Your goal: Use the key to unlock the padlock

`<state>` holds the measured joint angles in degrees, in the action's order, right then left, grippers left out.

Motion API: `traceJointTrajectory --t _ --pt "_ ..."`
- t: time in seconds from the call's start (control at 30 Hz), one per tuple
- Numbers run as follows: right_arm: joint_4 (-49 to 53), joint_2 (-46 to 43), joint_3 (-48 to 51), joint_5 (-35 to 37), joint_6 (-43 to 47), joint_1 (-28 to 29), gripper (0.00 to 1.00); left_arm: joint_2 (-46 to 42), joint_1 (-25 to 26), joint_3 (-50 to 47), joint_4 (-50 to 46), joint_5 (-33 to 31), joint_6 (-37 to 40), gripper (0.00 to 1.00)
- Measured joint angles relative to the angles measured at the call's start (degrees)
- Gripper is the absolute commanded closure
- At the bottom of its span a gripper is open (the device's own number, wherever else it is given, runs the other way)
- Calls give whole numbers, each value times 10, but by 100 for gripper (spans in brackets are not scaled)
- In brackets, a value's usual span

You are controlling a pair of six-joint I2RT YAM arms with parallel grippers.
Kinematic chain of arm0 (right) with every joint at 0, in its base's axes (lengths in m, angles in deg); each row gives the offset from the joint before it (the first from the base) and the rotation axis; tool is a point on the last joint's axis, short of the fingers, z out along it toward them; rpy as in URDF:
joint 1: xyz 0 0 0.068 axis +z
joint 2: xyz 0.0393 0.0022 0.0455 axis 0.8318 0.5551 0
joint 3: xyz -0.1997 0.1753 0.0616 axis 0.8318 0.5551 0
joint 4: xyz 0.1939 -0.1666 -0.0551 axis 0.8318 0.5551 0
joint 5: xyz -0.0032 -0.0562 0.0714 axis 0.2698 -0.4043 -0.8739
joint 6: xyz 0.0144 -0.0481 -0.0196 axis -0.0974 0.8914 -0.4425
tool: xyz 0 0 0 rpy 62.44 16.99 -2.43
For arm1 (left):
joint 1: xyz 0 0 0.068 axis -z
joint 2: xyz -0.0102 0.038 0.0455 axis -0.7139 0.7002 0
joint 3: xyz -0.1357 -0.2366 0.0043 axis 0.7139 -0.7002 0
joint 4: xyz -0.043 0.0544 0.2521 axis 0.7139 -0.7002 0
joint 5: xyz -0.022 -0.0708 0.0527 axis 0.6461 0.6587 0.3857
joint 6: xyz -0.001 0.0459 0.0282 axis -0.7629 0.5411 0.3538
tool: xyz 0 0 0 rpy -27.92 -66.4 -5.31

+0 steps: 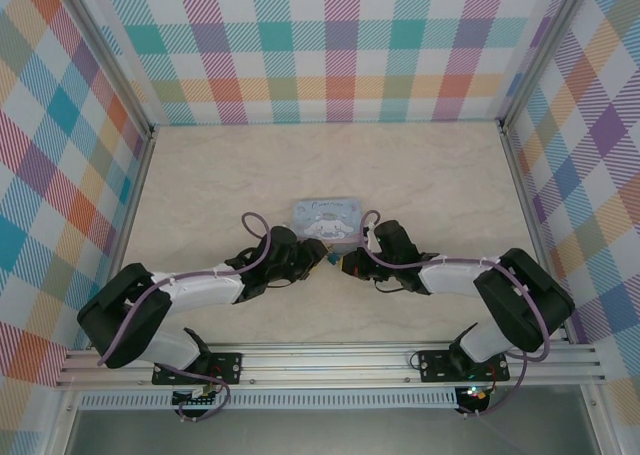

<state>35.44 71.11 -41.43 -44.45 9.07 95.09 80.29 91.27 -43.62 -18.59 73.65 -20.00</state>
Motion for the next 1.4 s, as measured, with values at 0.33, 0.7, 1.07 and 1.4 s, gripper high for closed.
traceJointTrajectory --t 0.33,0.7,1.07,1.4 --pt "13 -10 -2 0 -63 3 96 42 17 -11 70 -24 -50 58" --pt "13 -10 -8 -1 -102 7 96 68 27 -13 93 -33 -90 59" --pt "13 -7 -10 0 -119 9 96 100 30 -13 136 -38 -118 73" --pt "9 -6 -10 6 -137 10 92 100 30 -13 140 -43 -121 90"
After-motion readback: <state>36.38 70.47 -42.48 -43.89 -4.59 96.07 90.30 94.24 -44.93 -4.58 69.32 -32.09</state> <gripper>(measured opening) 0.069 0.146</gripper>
